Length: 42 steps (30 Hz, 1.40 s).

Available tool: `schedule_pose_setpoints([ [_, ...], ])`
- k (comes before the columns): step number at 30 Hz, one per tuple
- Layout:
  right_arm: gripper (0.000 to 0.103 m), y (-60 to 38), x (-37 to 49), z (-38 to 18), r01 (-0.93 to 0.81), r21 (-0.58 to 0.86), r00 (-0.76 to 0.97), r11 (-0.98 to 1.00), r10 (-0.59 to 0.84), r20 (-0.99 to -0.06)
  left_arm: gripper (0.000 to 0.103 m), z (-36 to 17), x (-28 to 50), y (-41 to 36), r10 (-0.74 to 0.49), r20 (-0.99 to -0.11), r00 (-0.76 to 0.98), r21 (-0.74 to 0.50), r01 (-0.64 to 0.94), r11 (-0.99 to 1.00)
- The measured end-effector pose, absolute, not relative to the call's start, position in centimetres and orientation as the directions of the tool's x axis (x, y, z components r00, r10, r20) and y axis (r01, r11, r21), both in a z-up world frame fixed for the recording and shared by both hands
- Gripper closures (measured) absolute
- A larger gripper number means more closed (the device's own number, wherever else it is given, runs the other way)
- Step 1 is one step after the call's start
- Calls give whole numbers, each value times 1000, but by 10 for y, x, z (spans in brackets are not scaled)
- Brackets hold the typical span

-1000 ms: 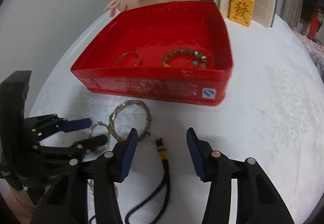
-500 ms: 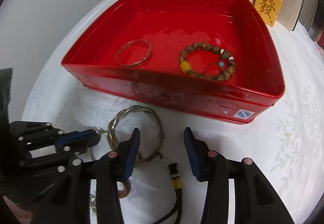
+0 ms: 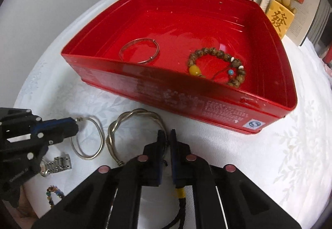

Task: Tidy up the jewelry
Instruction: 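Carry both bangles into the red tin and open both grippers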

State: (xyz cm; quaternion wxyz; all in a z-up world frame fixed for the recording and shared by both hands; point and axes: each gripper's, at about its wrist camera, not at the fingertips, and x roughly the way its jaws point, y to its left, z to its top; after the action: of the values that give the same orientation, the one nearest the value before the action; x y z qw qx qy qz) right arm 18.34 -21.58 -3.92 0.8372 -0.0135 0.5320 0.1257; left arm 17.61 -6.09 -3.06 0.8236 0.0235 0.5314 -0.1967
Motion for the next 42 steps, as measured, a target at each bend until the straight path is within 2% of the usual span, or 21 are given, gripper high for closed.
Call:
schedule_pose_setpoints([
  [14, 97, -239, 133, 13, -244, 78, 519, 967, 199, -831, 102, -1, 164, -59, -347, -847, 402, -195, 372, 908],
  [24, 97, -237, 130, 46, -256, 33, 560, 966, 176, -809, 102, 25, 157, -70, -378, -823, 424, -195, 415, 889],
  [35, 97, -243, 150, 85, -250, 22, 597, 968, 172, -784, 102, 69, 169, -81, -407, -780, 475, -185, 446, 876],
  [42, 97, -244, 181, 102, -240, 25, 615, 971, 172, -770, 102, 87, 203, -89, -389, -770, 506, -169, 425, 889],
])
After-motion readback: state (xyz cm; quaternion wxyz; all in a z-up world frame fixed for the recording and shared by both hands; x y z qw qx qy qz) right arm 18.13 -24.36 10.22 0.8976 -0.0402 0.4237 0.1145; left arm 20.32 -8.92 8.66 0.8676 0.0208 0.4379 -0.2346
